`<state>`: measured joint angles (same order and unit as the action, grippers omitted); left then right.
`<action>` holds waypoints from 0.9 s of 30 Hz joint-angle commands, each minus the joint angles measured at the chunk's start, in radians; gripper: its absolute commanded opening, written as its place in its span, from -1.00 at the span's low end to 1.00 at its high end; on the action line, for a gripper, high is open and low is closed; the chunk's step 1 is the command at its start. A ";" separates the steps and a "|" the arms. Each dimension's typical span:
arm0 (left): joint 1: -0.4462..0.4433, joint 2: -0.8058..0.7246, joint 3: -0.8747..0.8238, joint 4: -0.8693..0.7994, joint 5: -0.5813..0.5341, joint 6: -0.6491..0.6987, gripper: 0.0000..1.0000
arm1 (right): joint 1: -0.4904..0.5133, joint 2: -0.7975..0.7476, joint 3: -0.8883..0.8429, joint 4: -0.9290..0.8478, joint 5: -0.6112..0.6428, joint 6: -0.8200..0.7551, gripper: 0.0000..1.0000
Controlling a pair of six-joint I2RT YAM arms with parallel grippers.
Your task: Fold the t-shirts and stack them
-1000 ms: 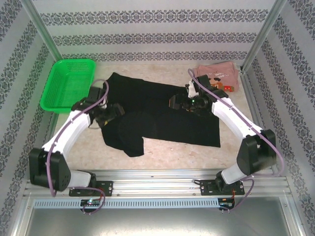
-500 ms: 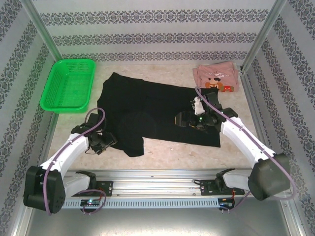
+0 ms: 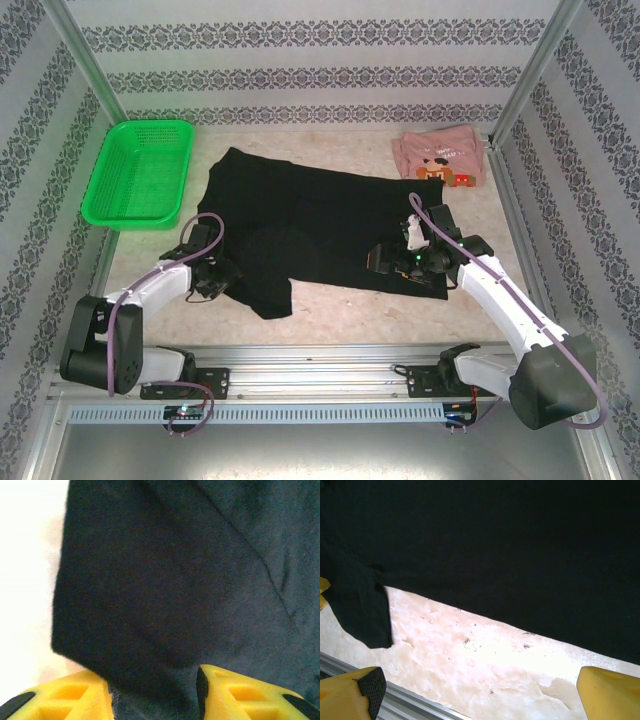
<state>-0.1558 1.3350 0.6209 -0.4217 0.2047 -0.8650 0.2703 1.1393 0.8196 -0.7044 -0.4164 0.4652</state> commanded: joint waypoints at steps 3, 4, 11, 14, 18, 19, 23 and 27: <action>-0.005 -0.014 0.007 -0.017 -0.025 0.006 -0.14 | -0.010 -0.023 -0.010 -0.001 -0.007 0.008 0.96; -0.005 -0.014 -0.003 -0.015 -0.023 0.003 -0.20 | -0.010 -0.023 -0.011 -0.001 -0.006 0.008 0.97; -0.007 -0.066 0.014 -0.056 -0.015 0.028 -0.90 | -0.015 -0.013 -0.001 0.002 0.009 0.008 0.96; -0.007 -0.094 0.080 -0.125 -0.024 0.068 -0.99 | -0.018 -0.009 0.004 0.006 0.016 0.009 0.96; -0.007 -0.072 0.159 -0.154 -0.020 0.104 -1.00 | -0.021 -0.009 -0.002 0.008 0.026 0.012 0.96; -0.007 -0.057 0.179 -0.156 -0.020 0.114 -1.00 | -0.022 -0.009 -0.001 0.008 0.028 0.012 0.97; -0.008 0.047 0.281 -0.143 0.011 0.156 -1.00 | -0.023 -0.006 -0.005 0.013 0.031 0.013 0.96; -0.024 0.188 0.411 -0.144 0.049 0.207 -1.00 | -0.026 0.005 -0.005 0.018 0.034 0.017 0.96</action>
<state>-0.1623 1.4509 0.9581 -0.5369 0.2207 -0.7284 0.2569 1.1358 0.8196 -0.6987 -0.4042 0.4690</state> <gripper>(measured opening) 0.050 0.981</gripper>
